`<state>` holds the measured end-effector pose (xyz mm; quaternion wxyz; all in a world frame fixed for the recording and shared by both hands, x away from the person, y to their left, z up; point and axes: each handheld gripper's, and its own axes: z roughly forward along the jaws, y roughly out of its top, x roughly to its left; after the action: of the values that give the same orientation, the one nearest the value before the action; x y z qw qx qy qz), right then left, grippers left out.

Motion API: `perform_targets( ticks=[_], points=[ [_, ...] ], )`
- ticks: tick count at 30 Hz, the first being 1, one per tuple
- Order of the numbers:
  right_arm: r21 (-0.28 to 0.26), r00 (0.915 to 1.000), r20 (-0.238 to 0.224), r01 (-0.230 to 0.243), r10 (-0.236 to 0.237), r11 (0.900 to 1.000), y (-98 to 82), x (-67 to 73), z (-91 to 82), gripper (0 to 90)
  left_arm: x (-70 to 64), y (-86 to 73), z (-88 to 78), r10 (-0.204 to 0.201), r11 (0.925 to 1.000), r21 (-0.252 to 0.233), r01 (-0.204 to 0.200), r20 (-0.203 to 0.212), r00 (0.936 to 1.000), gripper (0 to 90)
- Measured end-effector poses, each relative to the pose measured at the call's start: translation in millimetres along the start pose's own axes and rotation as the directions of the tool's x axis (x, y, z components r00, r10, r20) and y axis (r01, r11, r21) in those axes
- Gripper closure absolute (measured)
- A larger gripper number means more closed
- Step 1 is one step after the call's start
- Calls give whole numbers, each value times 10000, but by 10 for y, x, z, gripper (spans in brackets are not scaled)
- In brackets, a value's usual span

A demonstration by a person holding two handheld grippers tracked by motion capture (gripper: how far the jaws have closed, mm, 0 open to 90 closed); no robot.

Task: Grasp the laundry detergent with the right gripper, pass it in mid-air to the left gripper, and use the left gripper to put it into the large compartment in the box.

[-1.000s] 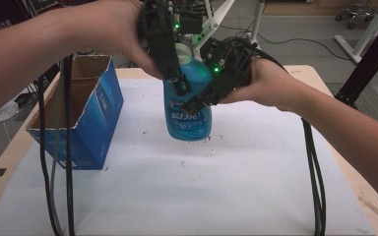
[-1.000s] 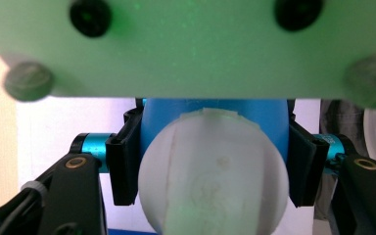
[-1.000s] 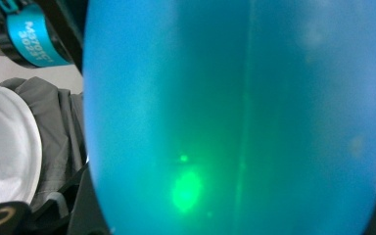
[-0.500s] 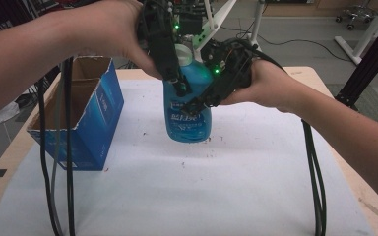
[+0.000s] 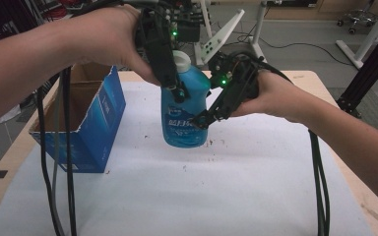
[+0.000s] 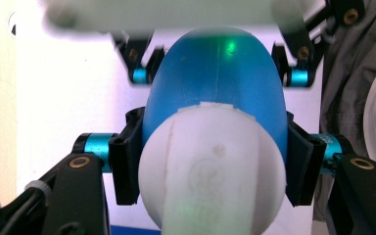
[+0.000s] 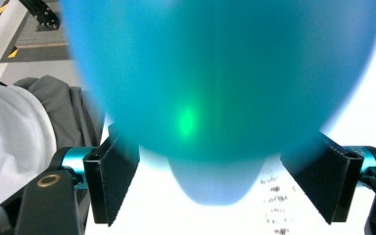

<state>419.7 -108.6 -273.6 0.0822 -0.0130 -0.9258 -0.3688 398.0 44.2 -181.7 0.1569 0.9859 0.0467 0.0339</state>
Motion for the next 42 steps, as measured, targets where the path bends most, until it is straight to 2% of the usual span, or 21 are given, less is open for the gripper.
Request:
perform_targets(
  ticks=[5, 9, 13, 14, 15, 18, 21, 23, 24, 27, 29, 31, 33, 34, 35, 37, 39, 42],
  points=[
    [112, 9978, 366, -554, 549, 9984, -151, -55, -115, 220, 52, -83, -56, -827, 9966, 11, 827, -244, 9963, 379],
    [415, 9908, 840, -1099, 1061, 9931, -283, -96, -213, 220, 79, -162, -118, -1319, 9913, 4, 1320, -423, 9904, 378],
    [884, 9791, 1322, -1669, 1545, 9820, -407, -131, -290, 220, 106, -246, -193, -1857, 9826, -32, 1858, -526, 9812, 379],
    [1032, 9746, 1556, -1783, 1611, 9786, -439, -134, -305, 220, 104, -268, -207, -2031, 9792, -117, 2028, -561, 9775, 379],
    [1169, 9697, 1680, -1982, 1773, 9732, -470, -137, -328, 220, 111, -283, -224, -2070, 9783, -53, 2070, -588, 9766, 379],
    [1303, 9582, 1906, -2399, 2131, 9620, -571, -152, -402, 220, 134, -361, -287, -2471, 9689, -79, 2471, -641, 9669, 379],
    [1192, 9486, 2010, -2713, 2444, 9551, -674, -170, -495, 220, 156, -435, -353, -2928, 9562, -268, 2916, -753, 9532, 379],
    [1118, 9386, 2099, -3014, 2740, 9469, -741, -177, -562, 220, 167, -485, -405, -3181, 9481, -308, 3166, -844, 9443, 379],
    [1063, 9357, 2158, -3066, 2790, 9459, -774, -181, -595, 220, 172, -510, -431, -3280, 9446, -405, 3256, -884, 9405, 379],
    [942, 9189, 2363, -3452, 3158, 9338, -876, -179, -694, 220, 187, -592, -524, -3618, 9321, -601, 3573, -1012, 9268, 379],
    [763, 9036, 2544, -3739, 3446, 9243, -941, -181, -759, 220, 202, -652, -592, -3884, 9211, -731, 3824, -1048, 9155, 379],
    [581, 8919, 2651, -3941, 3664, 9172, -1005, -187, -832, 220, 222, -718, -671, -4121, 9106, -835, 4047, -1111, 9043, 379],
    [456, 8804, 2805, -4101, 3823, 9109, -1059, -186, -901, 220, 235, -788, -757, -4444, 8950, -1031, 4340, -1206, 8877, 379],
    [417, 8754, 2891, -4157, 3873, 9085, -1086, -186, -934, 220, 238, -827, -800, -4683, 8823, -1188, 4554, -1260, 8745, 379],
    [383, 8703, 2966, -4222, 3932, 9057, -1112, -187, -963, 220, 247, -867, -848, -4817, 8751, -1240, 4677, -1322, 8663, 379],
    [404, 8601, 3154, -4343, 4009, 8999, -1157, -190, -1020, 220, 257, -953, -938, -5144, 8563, -1415, 4967, -1475, 8448, 379],
    [344, 8487, 3276, -4498, 4151, 8925, -1197, -190, -1075, 220, 264, -1044, -1023, -5537, 8315, -1618, 5314, -1649, 8162, 379],
    [197, 8364, 3371, -4653, 4322, 8849, -1248, -185, -1148, 220, 287, -1190, -1143, -5977, 8013, -1704, 5735, -1859, 7799, 379]
  ],
)
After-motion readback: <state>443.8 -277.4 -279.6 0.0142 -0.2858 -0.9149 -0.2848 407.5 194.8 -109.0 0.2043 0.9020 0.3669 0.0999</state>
